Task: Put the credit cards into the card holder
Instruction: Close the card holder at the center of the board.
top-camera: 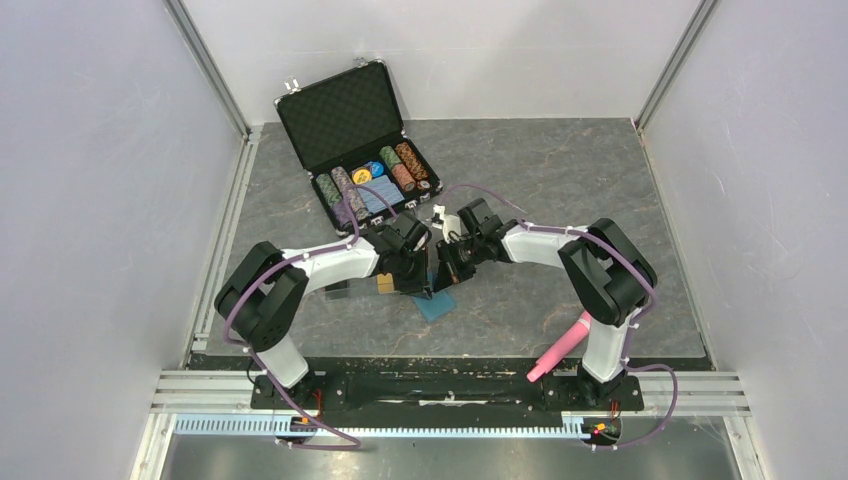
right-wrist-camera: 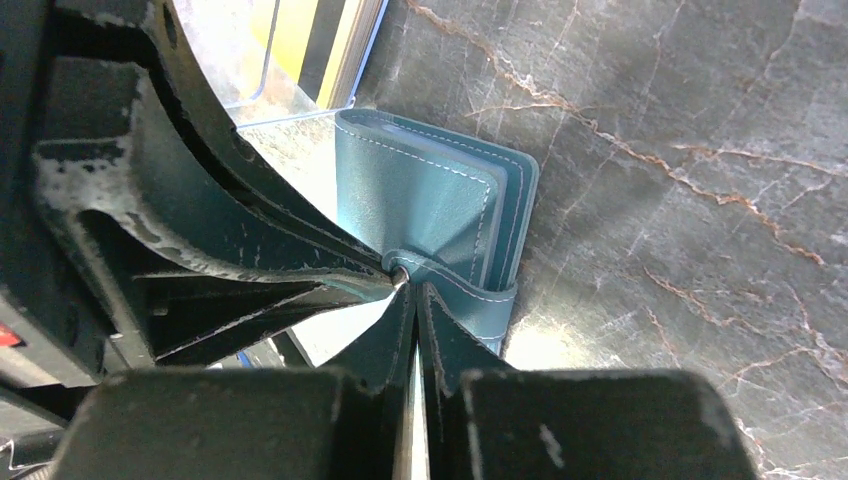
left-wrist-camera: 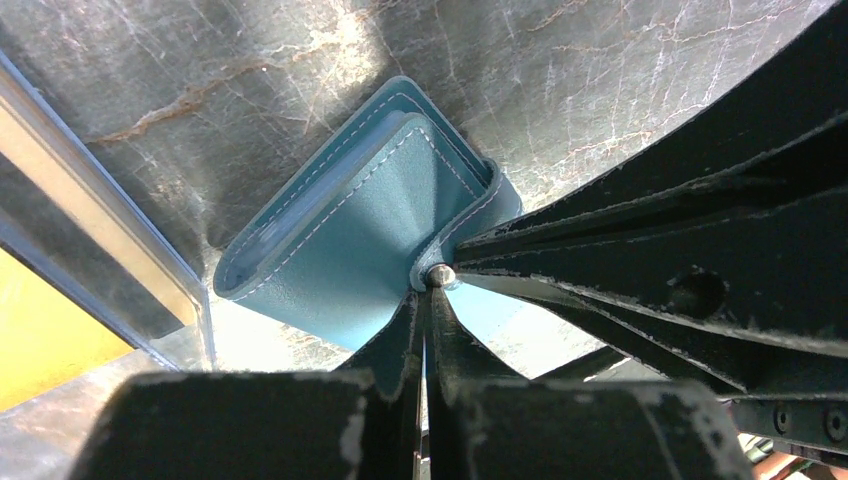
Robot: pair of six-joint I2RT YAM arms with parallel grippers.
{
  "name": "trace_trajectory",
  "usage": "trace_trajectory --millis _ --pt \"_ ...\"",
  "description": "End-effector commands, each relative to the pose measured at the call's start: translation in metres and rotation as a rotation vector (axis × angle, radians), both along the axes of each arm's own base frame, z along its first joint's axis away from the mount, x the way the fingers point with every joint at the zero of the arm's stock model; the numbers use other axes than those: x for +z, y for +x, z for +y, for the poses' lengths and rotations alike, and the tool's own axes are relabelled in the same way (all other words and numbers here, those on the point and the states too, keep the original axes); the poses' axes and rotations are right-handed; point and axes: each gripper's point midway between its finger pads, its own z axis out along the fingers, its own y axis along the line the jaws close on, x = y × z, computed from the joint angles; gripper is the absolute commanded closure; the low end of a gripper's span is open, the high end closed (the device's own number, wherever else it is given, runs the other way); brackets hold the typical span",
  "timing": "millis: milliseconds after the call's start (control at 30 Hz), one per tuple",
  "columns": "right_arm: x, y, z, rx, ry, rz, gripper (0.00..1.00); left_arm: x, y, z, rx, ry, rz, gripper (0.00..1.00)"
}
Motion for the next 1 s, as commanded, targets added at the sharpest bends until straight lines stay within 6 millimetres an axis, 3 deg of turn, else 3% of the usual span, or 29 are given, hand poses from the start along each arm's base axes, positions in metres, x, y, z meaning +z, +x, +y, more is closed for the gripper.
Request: trace_trajectory --millis 0,167,300,967 --pt "-0.018 -0.002 -0.009 -0.002 -0.091 -0.031 0.95 0.007 0.007 -0.010 -0.001 -0.021 -0.031 0.98" --pt "0.027 0.016 0.010 -0.050 0.068 -0.067 0.94 0.028 0.014 -0.016 0.002 -0.060 -0.079 0.98" --pt "0.046 0.020 0.014 -0.070 0.129 -0.086 0.94 0.035 0.016 -0.016 0.008 -0.068 -0.096 0.98" --pt "0.025 0.007 0.006 -0.055 0.094 -0.038 0.99 0.016 0.014 -0.005 0.024 0.001 -0.070 0.98"
